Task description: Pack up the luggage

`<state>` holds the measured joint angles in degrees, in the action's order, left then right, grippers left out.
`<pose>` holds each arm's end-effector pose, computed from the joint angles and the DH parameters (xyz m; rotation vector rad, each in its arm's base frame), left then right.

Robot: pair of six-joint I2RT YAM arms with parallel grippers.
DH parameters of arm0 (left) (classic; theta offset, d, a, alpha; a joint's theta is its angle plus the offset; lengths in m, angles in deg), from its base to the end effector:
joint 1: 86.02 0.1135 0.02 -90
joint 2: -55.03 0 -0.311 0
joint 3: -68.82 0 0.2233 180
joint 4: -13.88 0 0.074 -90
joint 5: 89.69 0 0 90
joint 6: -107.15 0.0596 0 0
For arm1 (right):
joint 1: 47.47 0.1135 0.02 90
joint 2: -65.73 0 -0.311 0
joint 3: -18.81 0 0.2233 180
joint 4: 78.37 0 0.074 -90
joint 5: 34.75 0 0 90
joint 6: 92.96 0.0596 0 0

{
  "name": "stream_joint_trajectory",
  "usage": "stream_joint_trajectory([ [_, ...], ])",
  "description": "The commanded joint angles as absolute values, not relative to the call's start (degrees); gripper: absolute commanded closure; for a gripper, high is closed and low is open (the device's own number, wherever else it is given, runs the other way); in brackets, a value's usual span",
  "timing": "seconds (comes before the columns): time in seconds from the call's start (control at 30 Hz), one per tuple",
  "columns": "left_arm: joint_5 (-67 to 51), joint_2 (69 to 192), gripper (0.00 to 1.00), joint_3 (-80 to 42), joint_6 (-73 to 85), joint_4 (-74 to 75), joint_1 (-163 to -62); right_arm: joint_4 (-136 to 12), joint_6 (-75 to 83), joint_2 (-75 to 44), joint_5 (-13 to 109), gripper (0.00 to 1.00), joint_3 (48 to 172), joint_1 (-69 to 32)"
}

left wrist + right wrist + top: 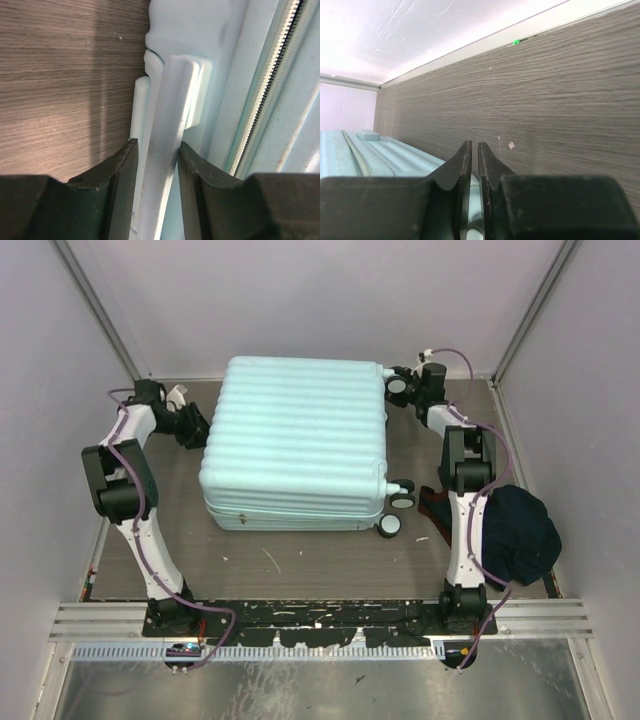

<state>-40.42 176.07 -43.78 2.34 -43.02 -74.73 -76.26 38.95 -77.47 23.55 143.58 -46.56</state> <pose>0.4499 0.0502 0.2389 -0.3778 2.5552 -0.9725 0.5971 0.0408 0.1854 0.3274 1.9852 1.0214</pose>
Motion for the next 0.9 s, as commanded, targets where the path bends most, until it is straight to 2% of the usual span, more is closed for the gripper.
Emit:
stream_joint_trajectory([
  [0.0, -37.64, 168.90, 0.60, -38.85, -1.17, -34.92, -74.09, -75.75, 32.79, -65.97, 21.21, 0.79, 140.71, -50.39],
  [0.17, -34.66, 161.33, 0.48, -30.80, -2.52, -32.42, -69.79, -75.71, 33.45, -51.29, 20.06, 0.63, 120.36, -53.03],
  [0.4, -37.19, 157.33, 0.39, -26.19, 2.02, -35.79, -68.01, -79.26, 43.67, -42.52, 21.46, 0.60, 101.50, -51.80],
  [0.57, -37.38, 157.38, 0.39, -24.49, 4.19, -38.25, -68.00, -86.02, 48.06, -44.63, 23.95, 0.58, 97.43, -50.63],
  [0.87, -40.02, 159.77, 0.39, -26.24, 7.11, -41.29, -68.77, -98.54, 57.42, -56.04, 27.60, 0.60, 100.62, -46.97],
])
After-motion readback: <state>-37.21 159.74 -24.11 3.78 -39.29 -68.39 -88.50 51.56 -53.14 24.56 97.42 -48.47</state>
